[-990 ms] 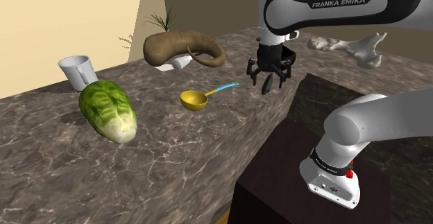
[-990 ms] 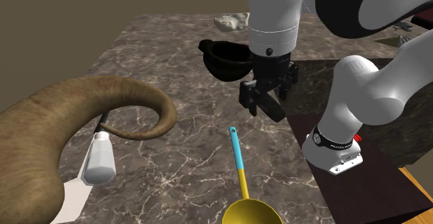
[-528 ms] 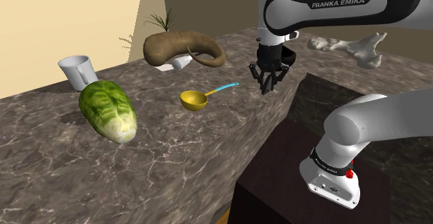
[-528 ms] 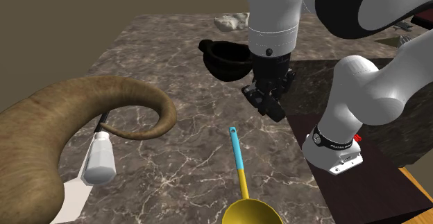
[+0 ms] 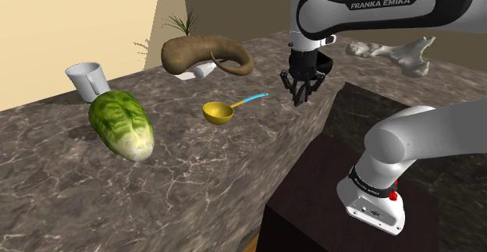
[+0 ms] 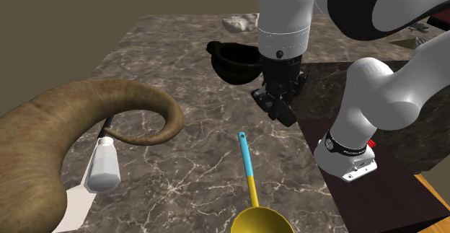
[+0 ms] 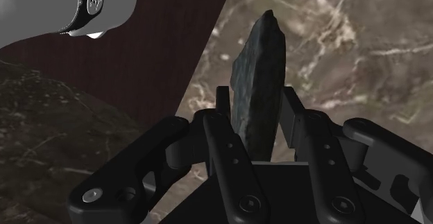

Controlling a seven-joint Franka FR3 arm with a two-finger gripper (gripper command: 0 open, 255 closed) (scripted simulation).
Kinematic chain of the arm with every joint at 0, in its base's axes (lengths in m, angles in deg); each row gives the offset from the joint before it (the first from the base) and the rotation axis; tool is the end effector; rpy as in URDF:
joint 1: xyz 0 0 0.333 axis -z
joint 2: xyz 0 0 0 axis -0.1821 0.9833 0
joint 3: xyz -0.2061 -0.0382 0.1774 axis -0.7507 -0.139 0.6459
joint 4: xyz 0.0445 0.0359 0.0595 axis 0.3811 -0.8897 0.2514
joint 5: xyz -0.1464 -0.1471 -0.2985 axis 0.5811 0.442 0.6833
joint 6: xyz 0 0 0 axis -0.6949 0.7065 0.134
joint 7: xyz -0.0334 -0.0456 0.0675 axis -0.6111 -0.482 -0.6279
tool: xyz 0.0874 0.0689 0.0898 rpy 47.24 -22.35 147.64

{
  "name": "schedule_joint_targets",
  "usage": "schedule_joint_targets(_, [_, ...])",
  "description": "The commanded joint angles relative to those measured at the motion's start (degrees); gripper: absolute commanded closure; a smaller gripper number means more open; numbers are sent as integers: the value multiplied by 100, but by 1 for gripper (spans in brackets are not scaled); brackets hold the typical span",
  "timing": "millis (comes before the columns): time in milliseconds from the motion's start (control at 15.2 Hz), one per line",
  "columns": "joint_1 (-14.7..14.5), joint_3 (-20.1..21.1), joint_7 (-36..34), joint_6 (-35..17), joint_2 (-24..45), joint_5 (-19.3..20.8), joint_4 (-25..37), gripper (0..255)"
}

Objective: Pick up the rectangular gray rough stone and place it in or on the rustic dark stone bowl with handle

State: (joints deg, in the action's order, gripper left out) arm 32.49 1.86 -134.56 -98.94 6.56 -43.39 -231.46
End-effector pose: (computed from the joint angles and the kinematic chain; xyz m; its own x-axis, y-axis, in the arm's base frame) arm 0.3147 0.0208 0.4296 0.2854 -0.9578 -0.0340 -0.9467 -0.2873 0.1455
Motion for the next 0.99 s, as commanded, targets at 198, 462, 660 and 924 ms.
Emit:
schedule_joint_targets(198, [23,-65,-4,304,-3,56,298,255])
schedule_joint_targets(462, [46,-123,-10,601,15,109,612,255])
schedule_joint_targets(660, [64,-164,-16,818,43,146,857,255])
schedule_joint_targets(924, [88,-212,-25,1104,97,194,1196,255])
